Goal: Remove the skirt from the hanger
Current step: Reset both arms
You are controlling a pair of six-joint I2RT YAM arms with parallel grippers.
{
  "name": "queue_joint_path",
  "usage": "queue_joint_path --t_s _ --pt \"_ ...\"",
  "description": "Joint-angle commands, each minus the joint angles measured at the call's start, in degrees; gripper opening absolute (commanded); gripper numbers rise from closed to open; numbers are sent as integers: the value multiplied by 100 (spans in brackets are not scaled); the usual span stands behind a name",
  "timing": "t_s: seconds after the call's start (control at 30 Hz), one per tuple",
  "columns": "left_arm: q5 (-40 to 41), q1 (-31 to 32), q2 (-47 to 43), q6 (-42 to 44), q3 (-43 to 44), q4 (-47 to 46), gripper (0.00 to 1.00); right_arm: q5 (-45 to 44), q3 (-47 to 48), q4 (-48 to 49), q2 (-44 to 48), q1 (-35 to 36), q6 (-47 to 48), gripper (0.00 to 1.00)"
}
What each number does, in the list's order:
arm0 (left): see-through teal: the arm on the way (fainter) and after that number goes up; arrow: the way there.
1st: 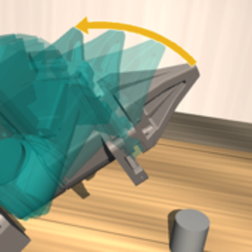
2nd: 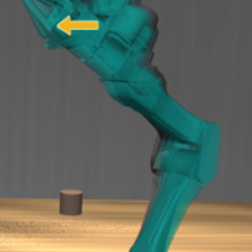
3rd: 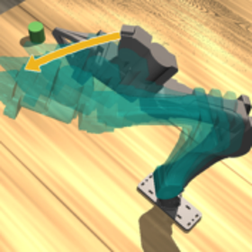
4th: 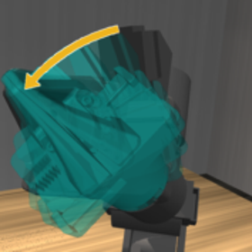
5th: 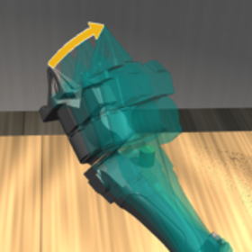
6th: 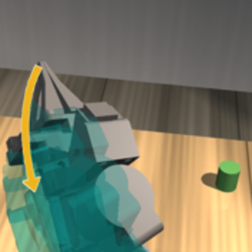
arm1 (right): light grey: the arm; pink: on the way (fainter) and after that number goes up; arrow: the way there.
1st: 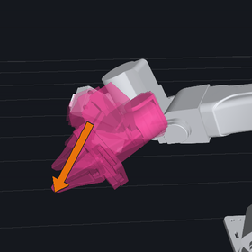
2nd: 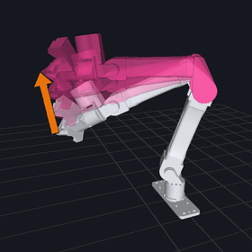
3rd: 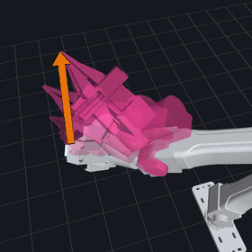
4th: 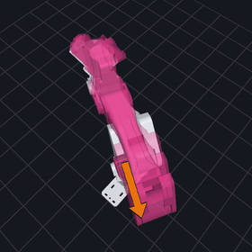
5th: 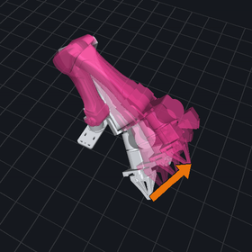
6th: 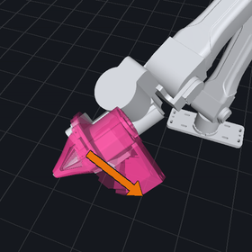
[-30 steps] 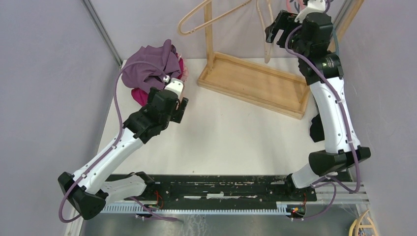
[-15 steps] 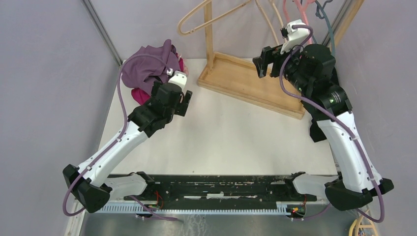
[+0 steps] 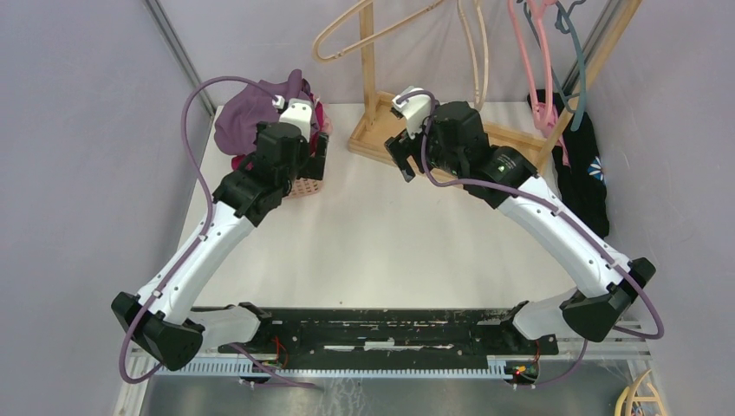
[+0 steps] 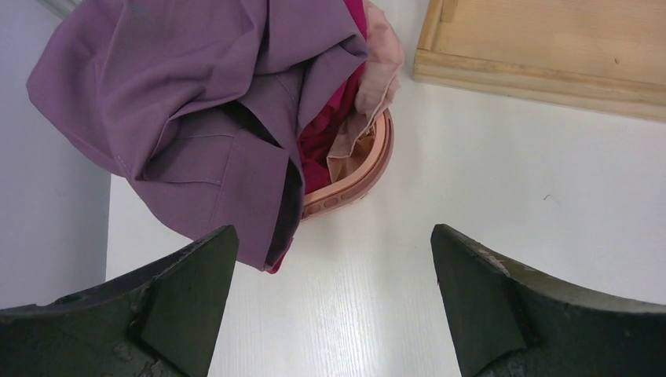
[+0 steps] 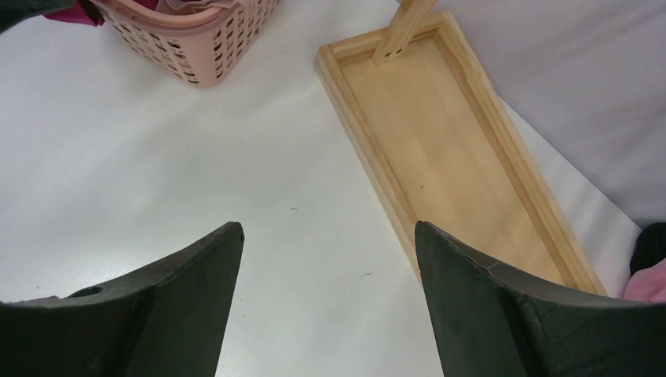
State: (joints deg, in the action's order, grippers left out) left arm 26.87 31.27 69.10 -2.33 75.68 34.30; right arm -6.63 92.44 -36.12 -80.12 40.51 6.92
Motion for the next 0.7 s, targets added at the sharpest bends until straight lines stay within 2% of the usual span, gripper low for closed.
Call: queue_joint_path --t_s 0.0,0.1,0.23,0.67 --pt "134 -2 -27 -590 128 -73 99 -330 45 296 109 10 130 86" --pt "875 11 -135 -882 -69 -284 99 -279 12 304 103 10 59 86" --pt "1449 11 -283 -1050 -321 -525 99 -293 -32 316 104 9 -5 87" --pt "1406 14 -310 -1050 -407 -628 99 -453 -49 310 88 14 -126 87"
